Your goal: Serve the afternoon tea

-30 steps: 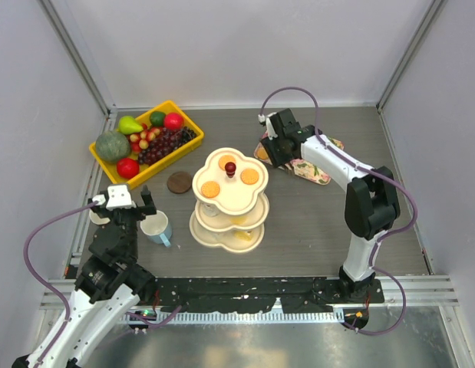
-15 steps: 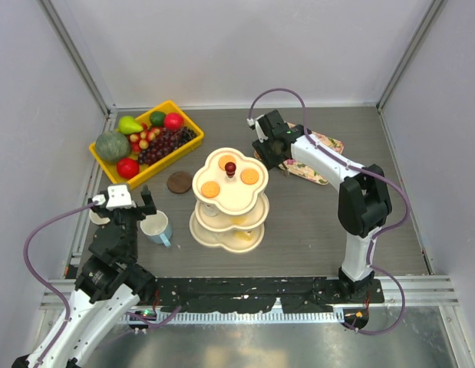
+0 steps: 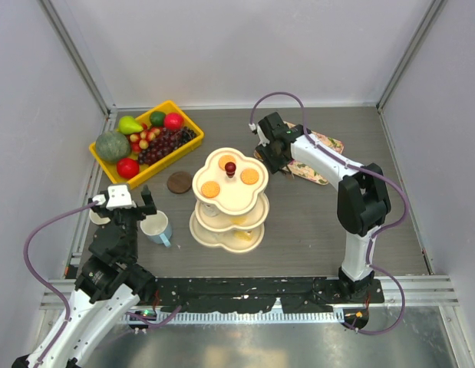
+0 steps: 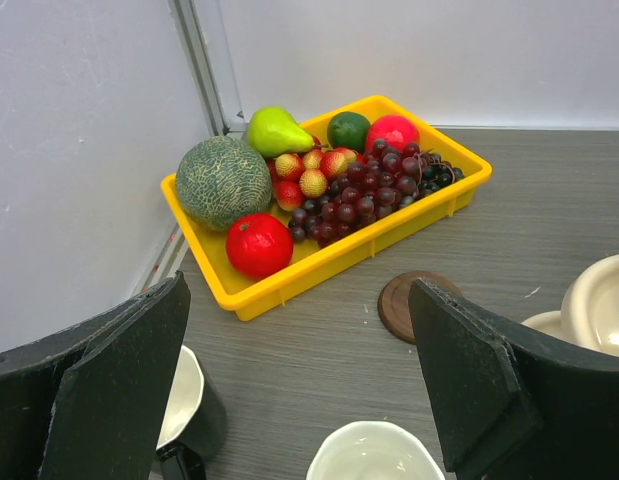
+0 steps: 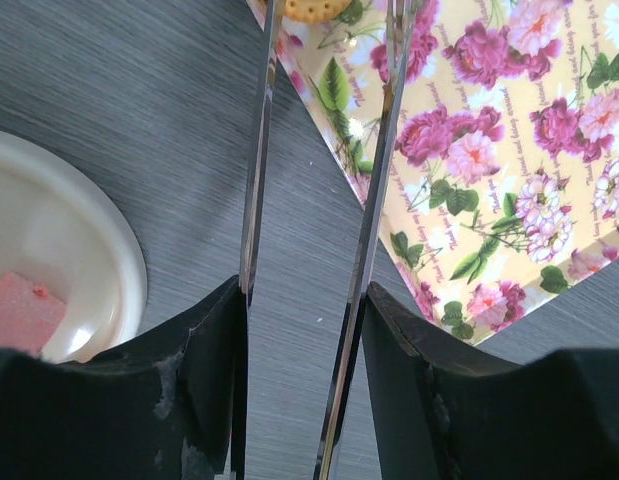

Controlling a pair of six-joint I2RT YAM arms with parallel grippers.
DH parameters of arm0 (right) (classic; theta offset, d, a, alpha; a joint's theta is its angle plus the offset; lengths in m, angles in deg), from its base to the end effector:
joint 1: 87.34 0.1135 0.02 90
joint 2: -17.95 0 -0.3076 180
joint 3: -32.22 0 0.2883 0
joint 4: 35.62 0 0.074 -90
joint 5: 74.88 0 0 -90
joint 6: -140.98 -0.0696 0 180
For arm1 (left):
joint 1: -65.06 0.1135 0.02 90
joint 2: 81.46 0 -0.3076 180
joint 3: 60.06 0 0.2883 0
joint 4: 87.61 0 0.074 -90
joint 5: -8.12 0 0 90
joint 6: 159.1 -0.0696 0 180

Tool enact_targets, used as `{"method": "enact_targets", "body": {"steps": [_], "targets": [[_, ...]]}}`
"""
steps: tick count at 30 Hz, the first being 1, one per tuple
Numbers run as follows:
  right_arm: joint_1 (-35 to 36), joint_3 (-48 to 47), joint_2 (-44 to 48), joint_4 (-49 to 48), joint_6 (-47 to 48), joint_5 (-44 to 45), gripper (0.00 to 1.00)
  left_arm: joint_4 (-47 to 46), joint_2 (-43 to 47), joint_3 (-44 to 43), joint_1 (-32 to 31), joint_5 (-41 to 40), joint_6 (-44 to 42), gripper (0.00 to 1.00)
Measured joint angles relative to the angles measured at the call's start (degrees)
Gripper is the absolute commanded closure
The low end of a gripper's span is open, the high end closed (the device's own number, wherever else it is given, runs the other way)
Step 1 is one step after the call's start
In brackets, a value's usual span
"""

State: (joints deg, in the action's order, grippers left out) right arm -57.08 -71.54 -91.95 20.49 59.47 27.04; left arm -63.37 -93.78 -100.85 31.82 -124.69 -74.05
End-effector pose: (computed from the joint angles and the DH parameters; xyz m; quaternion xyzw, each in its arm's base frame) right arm 0.4197 0.2282 0.2461 -0.2968 0.9192 -0.0540 0.2533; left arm 0.1076 -0.0140 0.3258 -0.0454 0.6862 0.0741 0.7222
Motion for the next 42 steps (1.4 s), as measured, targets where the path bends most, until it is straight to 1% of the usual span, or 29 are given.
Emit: {"method": "enact_targets", "body": {"steps": [11, 21, 29, 37, 42], "targets": [[0.0, 0.0, 0.0, 0.5, 0.7, -2.6, 0.46, 0.0, 0.0, 0.0, 0.0, 0.0, 0.0, 0.01], [0.0, -0.6, -0.4, 1.6, 1.1, -0.4, 0.44, 0.0, 0.0, 0.0, 0.0, 0.0, 0.0, 0.01], [0.1, -0.6, -1.2, 3.4, 2.0, 0.4, 0.44, 0.0, 0.0, 0.0, 0.0, 0.0, 0.0, 0.01], [0.1, -0.6, -1.2, 2.9, 1.9, -2.9, 0.44, 0.0, -0.1, 0.0, 0.0, 0.0, 0.0, 0.01], [0.1, -0.8, -1.2, 2.7, 1.9, -3.0, 0.44, 0.0, -0.5, 0.0, 0.0, 0.0, 0.0, 0.01]]}}
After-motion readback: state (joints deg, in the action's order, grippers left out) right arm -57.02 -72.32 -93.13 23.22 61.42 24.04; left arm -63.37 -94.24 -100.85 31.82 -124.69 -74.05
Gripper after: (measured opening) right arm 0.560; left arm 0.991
